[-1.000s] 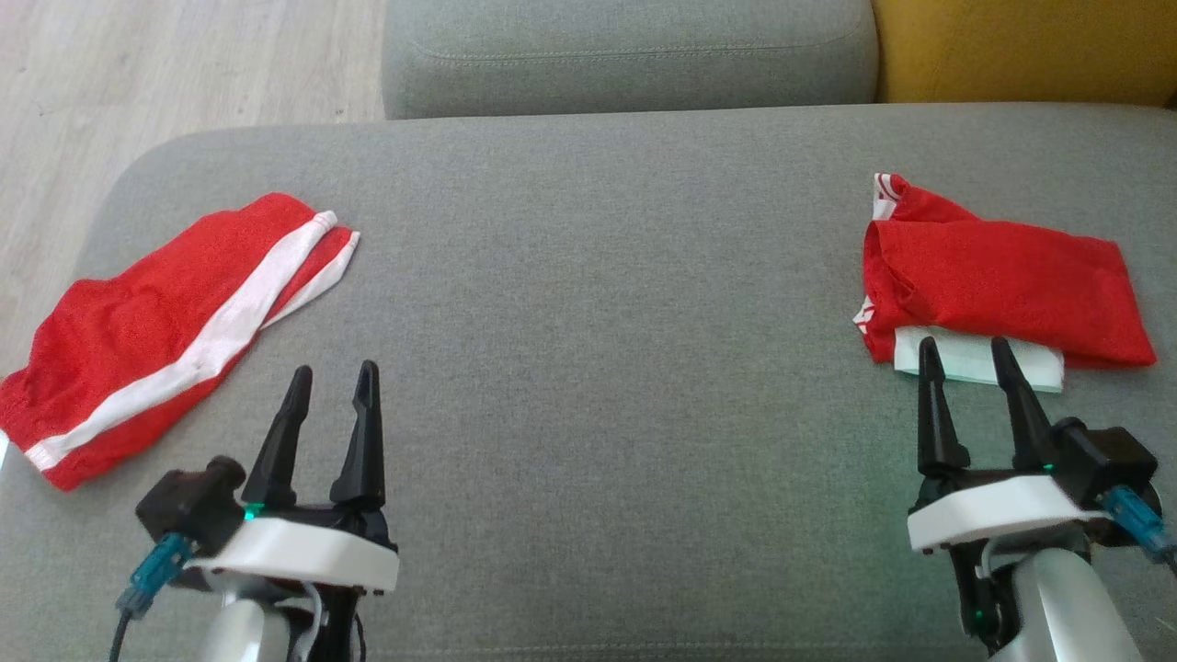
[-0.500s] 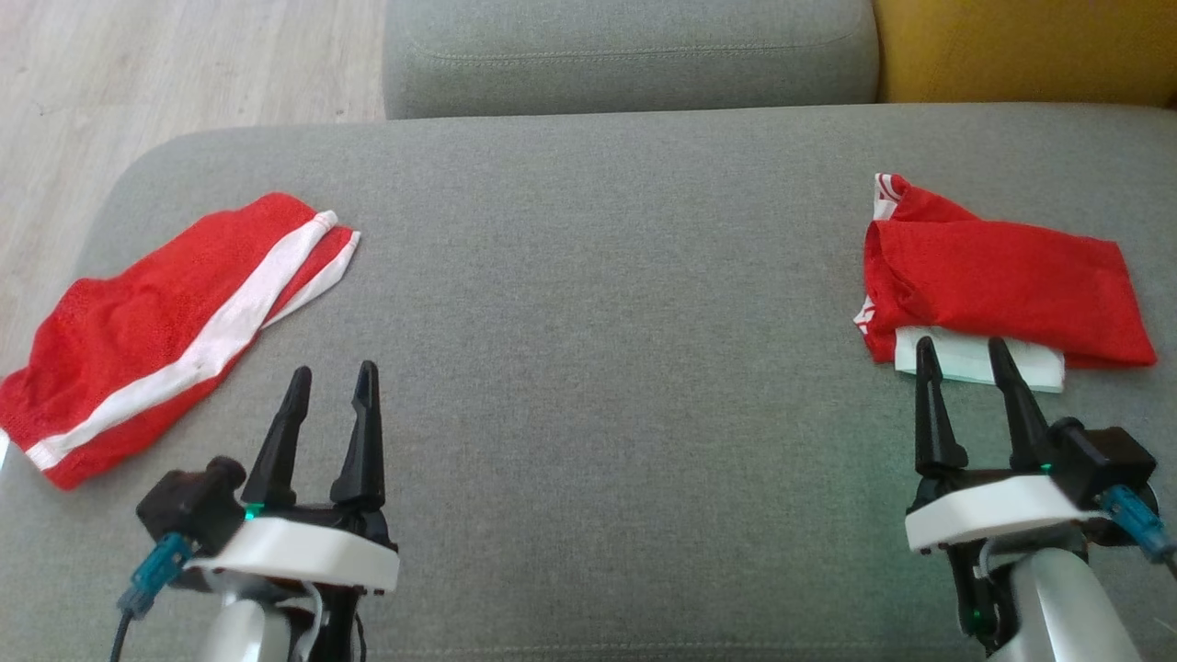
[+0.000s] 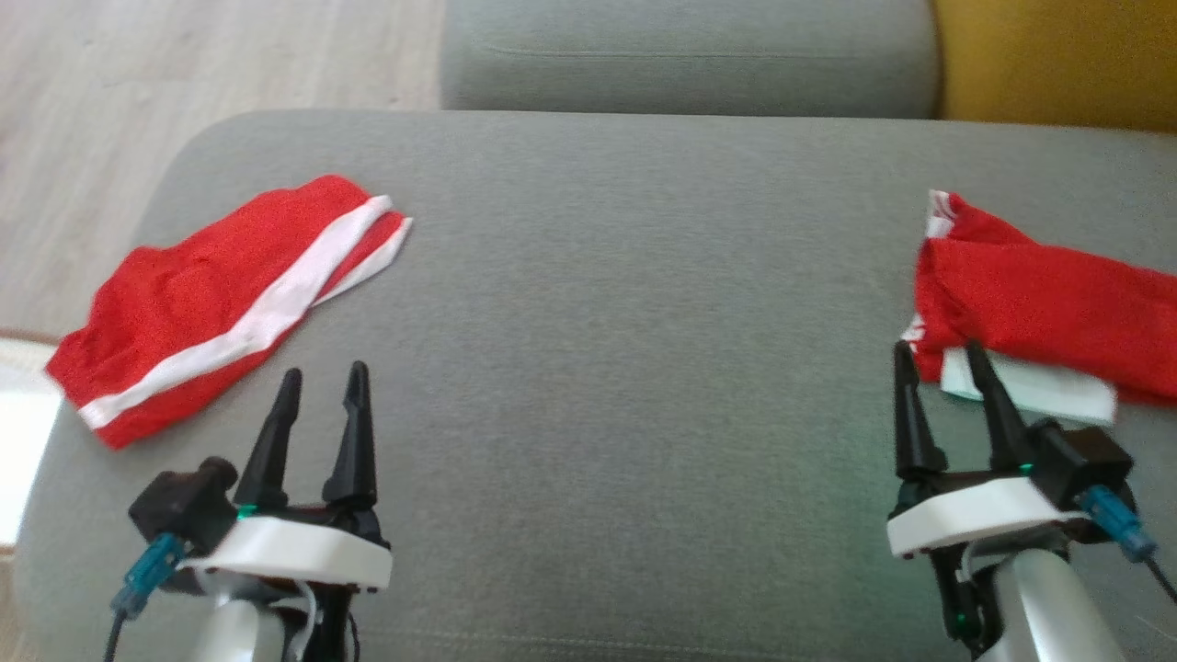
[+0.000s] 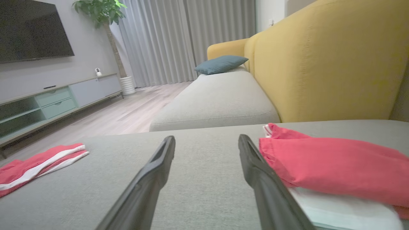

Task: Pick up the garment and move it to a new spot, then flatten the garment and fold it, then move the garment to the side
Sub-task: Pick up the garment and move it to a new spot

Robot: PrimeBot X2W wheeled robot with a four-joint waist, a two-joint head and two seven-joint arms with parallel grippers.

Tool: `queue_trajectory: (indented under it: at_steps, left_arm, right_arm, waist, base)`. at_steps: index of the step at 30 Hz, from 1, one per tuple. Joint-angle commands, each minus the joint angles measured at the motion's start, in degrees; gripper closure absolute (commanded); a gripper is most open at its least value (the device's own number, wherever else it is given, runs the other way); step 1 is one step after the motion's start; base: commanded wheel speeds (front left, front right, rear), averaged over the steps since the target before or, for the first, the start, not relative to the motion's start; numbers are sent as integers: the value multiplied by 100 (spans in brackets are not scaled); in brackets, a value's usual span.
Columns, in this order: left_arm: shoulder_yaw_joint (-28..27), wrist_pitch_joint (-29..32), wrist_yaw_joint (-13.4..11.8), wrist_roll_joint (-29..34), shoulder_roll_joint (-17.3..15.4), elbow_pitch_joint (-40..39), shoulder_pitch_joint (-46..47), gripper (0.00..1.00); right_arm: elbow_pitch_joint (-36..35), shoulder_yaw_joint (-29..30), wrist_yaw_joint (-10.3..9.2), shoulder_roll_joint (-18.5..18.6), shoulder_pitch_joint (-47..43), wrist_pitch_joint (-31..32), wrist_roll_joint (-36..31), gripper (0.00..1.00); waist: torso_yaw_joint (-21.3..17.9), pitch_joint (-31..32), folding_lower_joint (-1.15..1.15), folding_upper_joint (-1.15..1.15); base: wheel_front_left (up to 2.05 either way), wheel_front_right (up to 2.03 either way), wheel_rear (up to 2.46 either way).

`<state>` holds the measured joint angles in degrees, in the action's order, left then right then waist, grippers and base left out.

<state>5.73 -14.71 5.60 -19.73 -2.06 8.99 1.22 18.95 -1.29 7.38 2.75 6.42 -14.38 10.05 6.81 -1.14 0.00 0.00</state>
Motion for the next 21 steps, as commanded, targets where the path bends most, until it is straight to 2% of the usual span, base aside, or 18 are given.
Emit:
queue_trajectory:
  at_steps: [1,16,21]
  left_arm:
    - [-236,-29,-4,61,-82,-176,240,0]
    - [-587,-29,12,166,-82,-131,248,0]
    - [-732,-29,28,201,-82,-134,221,0]
  right_arm:
    - [-182,-183,11,13,107,-62,20,0]
    - [-2,-778,11,13,84,-62,182,0]
    - [56,-875,11,13,105,-62,257,0]
  waist:
    - [164,15,0,0]
    - [1573,28,0,0]
    - [1911,14,0,0]
  base:
    - [0,0,0]
    - [0,0,0]
    - [0,0,0]
